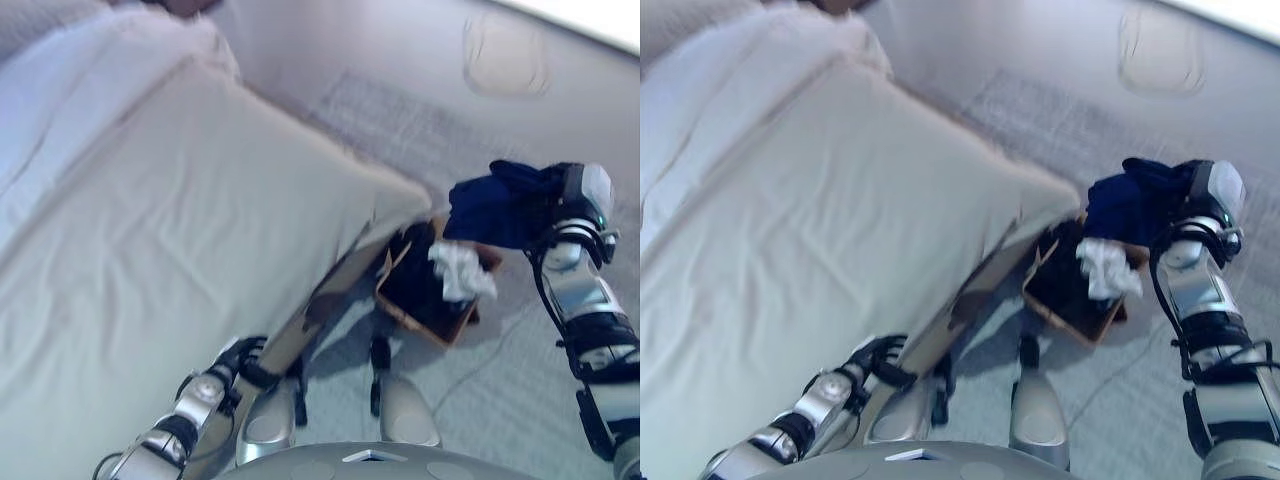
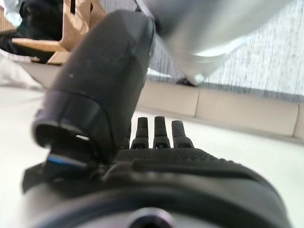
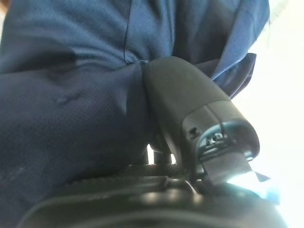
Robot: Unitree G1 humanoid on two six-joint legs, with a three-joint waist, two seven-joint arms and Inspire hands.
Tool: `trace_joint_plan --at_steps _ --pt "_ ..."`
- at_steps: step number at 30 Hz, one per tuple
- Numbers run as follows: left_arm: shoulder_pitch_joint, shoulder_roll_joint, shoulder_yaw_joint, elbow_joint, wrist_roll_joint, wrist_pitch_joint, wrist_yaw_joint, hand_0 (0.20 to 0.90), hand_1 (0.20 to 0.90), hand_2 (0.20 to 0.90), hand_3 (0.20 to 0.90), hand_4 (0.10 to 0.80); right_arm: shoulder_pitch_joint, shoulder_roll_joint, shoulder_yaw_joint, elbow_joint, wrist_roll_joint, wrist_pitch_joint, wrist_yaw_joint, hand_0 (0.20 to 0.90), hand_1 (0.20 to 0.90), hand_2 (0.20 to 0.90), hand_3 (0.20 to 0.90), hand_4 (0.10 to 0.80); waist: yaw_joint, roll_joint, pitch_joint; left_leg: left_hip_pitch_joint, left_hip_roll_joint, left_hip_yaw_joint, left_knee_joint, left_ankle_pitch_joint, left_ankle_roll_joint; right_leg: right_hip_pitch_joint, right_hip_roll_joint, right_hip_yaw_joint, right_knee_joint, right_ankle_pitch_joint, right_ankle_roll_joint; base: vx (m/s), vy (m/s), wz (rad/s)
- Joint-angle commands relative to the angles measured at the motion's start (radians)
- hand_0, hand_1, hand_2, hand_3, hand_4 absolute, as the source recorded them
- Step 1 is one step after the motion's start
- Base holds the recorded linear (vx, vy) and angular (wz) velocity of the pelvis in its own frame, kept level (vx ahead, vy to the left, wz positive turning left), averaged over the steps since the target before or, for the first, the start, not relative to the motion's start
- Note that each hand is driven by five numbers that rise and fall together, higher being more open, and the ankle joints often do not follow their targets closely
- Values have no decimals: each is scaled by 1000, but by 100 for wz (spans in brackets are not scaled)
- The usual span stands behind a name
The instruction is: Pick up the clothes from the bed and place them into the basket
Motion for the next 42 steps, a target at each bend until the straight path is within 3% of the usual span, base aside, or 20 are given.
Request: trace_joint_plan --at_steps 1,9,10,11,18,21,23,24,25,29,31,37,42 --pt "5 -2 -14 -58 -54 -54 48 900 900 900 900 800 -172 -58 64 -12 -45 -46 -95 300 300 300 200 100 8 -28 55 -97 -48 -101 205 -132 34 5 24 -74 88 -87 -67 -182 -48 -7" --pt "2 30 -36 -139 -134 -87 70 900 900 900 900 800 -348 -64 160 229 63 21 -159 300 300 300 200 100 46 44 55 -372 -76 -98 264 -98 45 -303 29 -83 232 -108 -75 -114 -19 -4" --pt "4 37 -36 -151 -147 -88 78 900 900 900 900 800 -373 -68 168 262 73 26 -183 495 495 495 428 328 55 53 55 -409 -81 -103 278 -97 49 -345 26 -83 263 -115 -75 -76 -6 10" --pt "9 43 -34 -160 -155 -86 85 900 900 900 900 800 -386 -68 164 278 88 34 -204 900 900 900 900 800 62 61 55 -439 -85 -107 290 -97 53 -378 25 -82 292 -124 -76 -76 -9 15" --pt "30 81 -20 -179 -189 -76 95 900 900 900 900 800 -387 -90 132 370 136 25 -221 900 900 900 900 800 80 89 55 -550 -94 -112 379 -125 69 -497 24 -78 403 -158 -84 -45 21 20" --pt "38 85 -16 -176 -175 -82 84 900 900 900 900 800 -356 -82 81 365 223 -45 -273 900 900 900 900 800 81 85 55 -552 -97 -114 389 -134 73 -497 24 -78 403 -154 -82 -13 58 12" --pt "43 79 -19 -176 -170 -95 83 900 900 900 900 800 -324 -63 26 323 314 -144 -343 900 900 900 900 800 80 77 55 -537 -99 -116 380 -138 77 -482 26 -77 391 -147 -79 -6 61 3" --pt "43 80 -20 -176 -170 -95 83 900 900 900 900 800 -322 -63 24 322 313 -144 -344 900 900 900 900 800 81 76 55 -536 -99 -116 380 -138 77 -481 27 -77 390 -147 -79 14 71 3" --pt "53 78 -17 -181 -174 -110 84 900 900 900 900 800 -269 -33 -34 243 350 -242 -403 900 900 900 900 800 75 63 55 -505 -98 -117 359 -138 80 -449 32 -75 371 -140 -72 22 77 3" --pt "39 67 -11 -155 -174 -114 79 900 900 900 900 800 -181 48 -141 65 372 -415 -406 900 900 900 900 800 57 21 55 -422 -95 -110 304 -133 79 -362 33 -71 284 -108 -53 19 103 -5" --pt "32 68 -1 -146 -157 -97 78 900 900 900 900 800 -147 59 -160 13 371 -401 -387 900 900 900 900 800 52 1 55 -382 -91 -106 283 -131 77 -322 36 -65 248 -96 -46 16 48 -16" --pt "10 82 59 -87 -99 -30 59 900 900 900 900 800 -18 90 -190 -130 465 -409 -235 900 900 900 900 800 39 -113 43 -133 -74 -73 165 -140 71 -65 28 -51 34 -10 1 52 49 -15" --pt "16 39 67 -39 -94 -4 73 900 900 900 900 800 107 220 -161 -200 407 -550 -270 900 900 900 900 800 30 -145 -71 13 -72 -63 47 -132 68 81 18 -44 -84 25 24 141 97 -19"
